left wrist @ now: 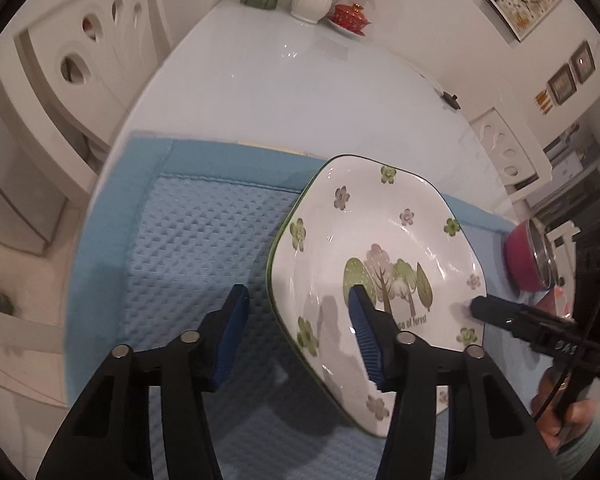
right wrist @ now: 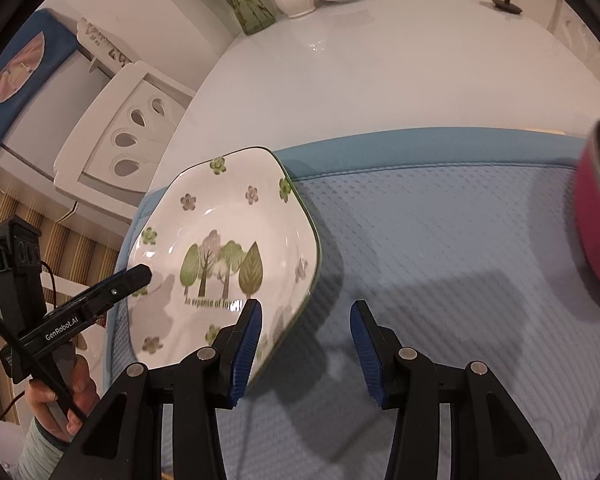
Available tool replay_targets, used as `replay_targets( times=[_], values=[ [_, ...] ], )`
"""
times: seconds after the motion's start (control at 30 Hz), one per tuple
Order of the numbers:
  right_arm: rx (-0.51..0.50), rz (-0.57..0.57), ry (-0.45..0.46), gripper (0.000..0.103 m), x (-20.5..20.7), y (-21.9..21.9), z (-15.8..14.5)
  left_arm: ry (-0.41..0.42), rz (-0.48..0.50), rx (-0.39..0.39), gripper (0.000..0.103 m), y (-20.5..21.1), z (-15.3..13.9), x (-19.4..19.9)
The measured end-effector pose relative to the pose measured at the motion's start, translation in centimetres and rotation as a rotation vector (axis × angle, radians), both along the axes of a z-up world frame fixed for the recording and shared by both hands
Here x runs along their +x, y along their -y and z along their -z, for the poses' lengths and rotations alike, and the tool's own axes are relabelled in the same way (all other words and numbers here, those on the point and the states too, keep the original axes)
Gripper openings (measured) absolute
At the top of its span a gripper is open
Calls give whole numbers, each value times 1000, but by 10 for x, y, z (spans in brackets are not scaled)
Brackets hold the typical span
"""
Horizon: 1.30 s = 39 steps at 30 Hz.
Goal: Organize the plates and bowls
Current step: 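Close the right gripper on the smaller green-tree plate rim, then lift the smaller green-tree plate and carry it over the plate stack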
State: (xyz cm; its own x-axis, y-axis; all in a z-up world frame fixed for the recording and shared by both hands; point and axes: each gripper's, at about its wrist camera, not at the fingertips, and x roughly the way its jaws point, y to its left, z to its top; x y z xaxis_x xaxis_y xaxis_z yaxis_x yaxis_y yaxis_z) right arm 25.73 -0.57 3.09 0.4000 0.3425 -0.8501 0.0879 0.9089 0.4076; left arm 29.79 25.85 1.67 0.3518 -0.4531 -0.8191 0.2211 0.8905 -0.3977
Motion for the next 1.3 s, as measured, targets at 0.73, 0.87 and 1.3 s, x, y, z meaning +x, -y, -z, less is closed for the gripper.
replay_targets(
  times=[0.73, 0.87, 1.3],
  values=[
    [-137, -143, 131, 25, -2, -25, -8, 128, 45, 67, 25, 15, -20, -36],
    [-151, -157, 144, 25, -10, -26, -14, 137, 58, 68, 25, 15, -26, -46],
    [-174, -171, 254, 25, -64, -42, -78, 263, 44, 60, 25, -1, -96, -114]
  ],
)
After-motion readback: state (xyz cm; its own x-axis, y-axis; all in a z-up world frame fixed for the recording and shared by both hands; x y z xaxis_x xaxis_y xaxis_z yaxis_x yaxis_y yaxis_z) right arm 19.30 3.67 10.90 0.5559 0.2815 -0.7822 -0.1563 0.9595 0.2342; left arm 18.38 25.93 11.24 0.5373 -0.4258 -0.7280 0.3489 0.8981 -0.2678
